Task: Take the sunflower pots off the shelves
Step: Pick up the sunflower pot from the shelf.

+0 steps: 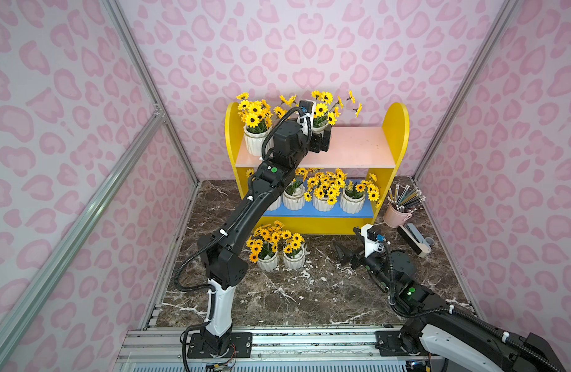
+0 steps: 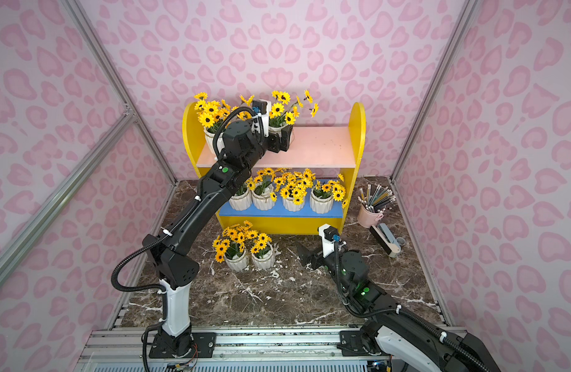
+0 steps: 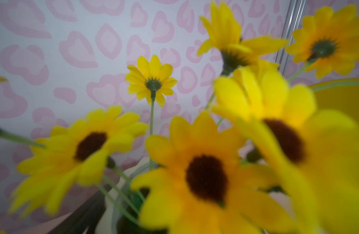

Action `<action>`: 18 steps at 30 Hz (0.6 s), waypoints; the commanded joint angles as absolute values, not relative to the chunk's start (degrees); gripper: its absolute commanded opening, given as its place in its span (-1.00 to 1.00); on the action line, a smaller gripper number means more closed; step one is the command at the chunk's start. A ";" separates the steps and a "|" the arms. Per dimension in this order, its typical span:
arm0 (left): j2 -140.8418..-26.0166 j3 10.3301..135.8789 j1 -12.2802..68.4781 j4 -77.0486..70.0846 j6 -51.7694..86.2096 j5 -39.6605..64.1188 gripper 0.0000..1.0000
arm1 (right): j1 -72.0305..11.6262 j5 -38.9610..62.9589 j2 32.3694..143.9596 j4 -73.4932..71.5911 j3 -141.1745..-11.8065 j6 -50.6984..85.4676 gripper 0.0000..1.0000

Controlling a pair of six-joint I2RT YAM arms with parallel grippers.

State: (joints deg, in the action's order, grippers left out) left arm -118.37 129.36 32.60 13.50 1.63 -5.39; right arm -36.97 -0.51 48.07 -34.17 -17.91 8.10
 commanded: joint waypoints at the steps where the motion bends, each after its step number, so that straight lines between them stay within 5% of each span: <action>1: -119.22 130.63 32.61 14.05 1.66 -3.24 0.95 | -36.86 -0.01 47.93 -36.30 -18.04 8.43 0.97; 18: -120.77 131.39 32.61 13.62 1.14 -1.71 0.99 | -36.63 0.08 46.54 -36.36 -17.55 8.79 0.97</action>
State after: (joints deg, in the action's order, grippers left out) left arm -120.42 131.04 32.51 12.62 1.61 -3.40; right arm -36.64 -0.32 46.87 -34.24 -17.45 8.14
